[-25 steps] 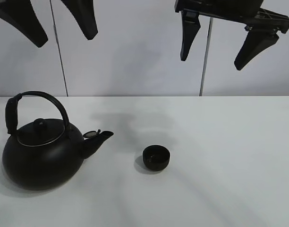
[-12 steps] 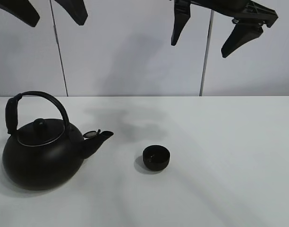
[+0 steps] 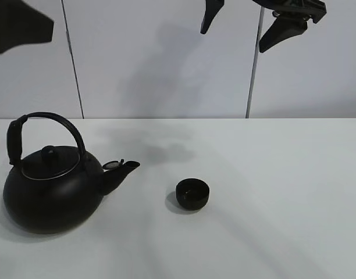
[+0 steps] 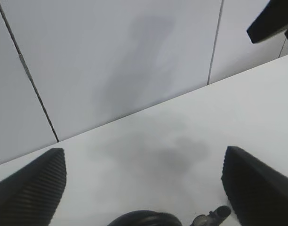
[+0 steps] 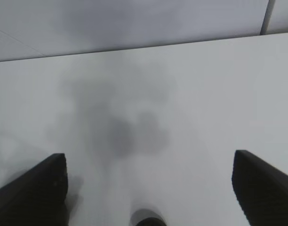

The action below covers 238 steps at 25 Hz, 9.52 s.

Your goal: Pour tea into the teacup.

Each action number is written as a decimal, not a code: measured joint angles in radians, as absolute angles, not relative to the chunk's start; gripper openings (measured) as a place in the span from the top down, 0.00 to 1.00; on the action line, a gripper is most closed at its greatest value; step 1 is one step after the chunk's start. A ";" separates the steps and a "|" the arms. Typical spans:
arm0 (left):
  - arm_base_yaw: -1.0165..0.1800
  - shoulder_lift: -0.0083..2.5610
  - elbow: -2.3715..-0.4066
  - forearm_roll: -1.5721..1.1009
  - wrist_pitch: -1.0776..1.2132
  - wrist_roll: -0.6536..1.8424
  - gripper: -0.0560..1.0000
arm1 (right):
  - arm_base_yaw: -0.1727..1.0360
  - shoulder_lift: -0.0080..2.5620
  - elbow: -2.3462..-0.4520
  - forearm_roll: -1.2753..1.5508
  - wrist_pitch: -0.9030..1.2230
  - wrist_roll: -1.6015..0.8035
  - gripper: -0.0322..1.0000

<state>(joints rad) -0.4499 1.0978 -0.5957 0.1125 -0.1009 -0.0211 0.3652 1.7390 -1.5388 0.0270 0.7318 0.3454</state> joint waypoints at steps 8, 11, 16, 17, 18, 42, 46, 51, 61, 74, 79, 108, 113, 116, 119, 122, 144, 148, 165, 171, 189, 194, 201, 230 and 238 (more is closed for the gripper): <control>-0.309 1.154 -0.273 0.131 -0.471 -0.020 0.33 | 0.365 1.739 -1.538 0.027 0.663 0.346 0.33; -0.278 1.236 -0.252 0.128 -0.584 -0.019 0.33 | 0.365 1.739 -1.538 0.027 0.656 0.346 0.33; -0.254 1.402 -0.252 0.118 -0.741 -0.017 0.33 | 0.365 1.739 -1.538 0.027 0.647 0.346 0.33; -0.254 1.431 -0.252 0.113 -0.767 -0.016 0.33 | 0.365 1.740 -1.538 0.027 0.644 0.346 0.33; -0.254 1.454 -0.252 0.106 -0.795 -0.016 0.33 | 0.365 1.740 -1.538 0.027 0.642 0.346 0.33; -0.254 1.830 -0.260 -0.022 -1.155 0.012 0.33 | 0.365 1.741 -1.538 0.027 0.633 0.347 0.33; -0.254 1.851 -0.280 -0.027 -1.171 0.012 0.33 | 0.365 1.741 -1.538 0.027 0.633 0.347 0.33; -0.254 1.858 -0.301 -0.028 -1.158 0.014 0.33 | 0.365 1.741 -1.538 0.027 0.632 0.347 0.33; -0.254 1.859 -0.306 -0.033 -1.156 0.026 0.42 | 0.365 1.741 -1.538 0.027 0.632 0.347 0.33; -0.254 1.859 -0.324 0.038 -1.146 0.043 0.84 | 0.365 1.741 -1.538 0.027 0.631 0.347 0.33; -0.252 1.859 -0.341 0.045 -1.126 0.054 0.85 | 0.365 1.741 -1.538 0.027 0.631 0.347 0.33; -0.264 1.790 -0.641 0.252 -0.796 0.036 0.85 | 0.365 1.741 -1.538 0.027 0.631 0.347 0.33; -0.288 1.790 -0.688 0.263 -0.728 0.037 0.85 | 0.365 1.741 -1.538 0.027 0.631 0.347 0.33; -0.315 1.793 -0.716 0.266 -0.682 0.051 0.85 | 0.365 1.741 -1.538 0.027 0.631 0.347 0.33; -0.340 1.814 -0.748 0.270 -0.659 0.066 0.85 | 0.365 1.741 -1.538 0.027 0.631 0.347 0.33; -0.360 1.821 -0.773 0.270 -0.628 0.078 0.85 | 0.365 1.741 -1.538 0.027 0.631 0.347 0.33; -0.393 1.825 -0.829 0.221 -0.551 0.120 0.85 | 0.365 1.741 -1.538 0.027 0.629 0.347 0.33; -0.396 1.826 -0.829 0.221 -0.541 0.123 0.85 | 0.365 1.741 -1.538 0.027 0.629 0.347 0.33; -0.425 1.898 -0.866 0.219 -0.562 0.148 0.85 | 0.365 1.741 -1.538 0.027 0.629 0.347 0.33; -0.425 1.898 -0.898 0.219 -0.553 0.170 0.85 | 0.365 1.741 -1.538 0.027 0.631 0.347 0.33; -0.431 1.898 -0.898 0.223 -0.551 0.271 0.85 | 0.365 1.741 -1.538 0.027 0.631 0.347 0.33; -0.432 1.898 -0.898 0.223 -0.551 0.291 0.85 | 0.365 1.741 -1.538 0.027 0.631 0.347 0.33; -0.433 1.898 -0.898 0.247 -0.551 0.295 0.85 | 0.365 1.741 -1.538 0.027 0.629 0.347 0.33; -0.433 1.898 -0.898 0.248 -0.551 0.303 0.85 | 0.365 1.741 -1.538 0.027 0.629 0.347 0.33; -0.433 1.896 -0.898 0.187 -0.521 0.241 0.85 | 0.365 1.741 -1.538 0.027 0.630 0.347 0.33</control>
